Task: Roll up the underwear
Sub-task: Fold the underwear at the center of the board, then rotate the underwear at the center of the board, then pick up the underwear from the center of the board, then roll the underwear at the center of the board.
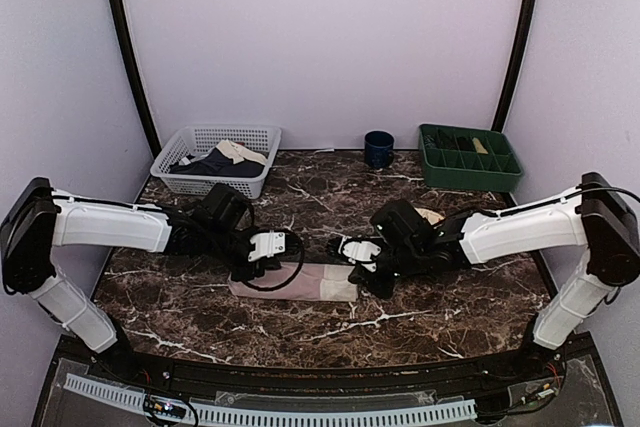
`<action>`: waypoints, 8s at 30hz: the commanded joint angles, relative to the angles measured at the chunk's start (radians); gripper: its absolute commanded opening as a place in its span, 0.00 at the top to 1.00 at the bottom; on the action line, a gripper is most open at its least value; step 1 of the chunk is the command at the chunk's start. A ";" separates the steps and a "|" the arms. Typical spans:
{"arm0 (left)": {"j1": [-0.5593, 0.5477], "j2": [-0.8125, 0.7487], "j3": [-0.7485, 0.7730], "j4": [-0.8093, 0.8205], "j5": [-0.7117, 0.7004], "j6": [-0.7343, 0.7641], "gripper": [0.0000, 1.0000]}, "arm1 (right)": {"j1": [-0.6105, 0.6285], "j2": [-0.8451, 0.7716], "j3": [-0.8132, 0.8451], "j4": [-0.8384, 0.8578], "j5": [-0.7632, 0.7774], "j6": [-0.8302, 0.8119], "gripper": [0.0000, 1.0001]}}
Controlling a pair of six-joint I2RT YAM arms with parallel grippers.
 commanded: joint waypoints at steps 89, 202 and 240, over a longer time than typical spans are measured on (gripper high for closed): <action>0.045 0.134 0.065 -0.303 -0.284 -1.037 0.79 | -0.114 0.421 0.394 -0.369 -0.059 0.223 1.00; -0.340 -0.045 -0.219 0.143 0.110 -0.486 1.00 | 0.018 0.480 0.346 -0.166 -0.767 0.334 0.91; -0.113 -0.047 -0.146 0.173 0.284 -0.586 1.00 | -0.043 0.541 0.354 -0.239 -0.710 0.262 0.92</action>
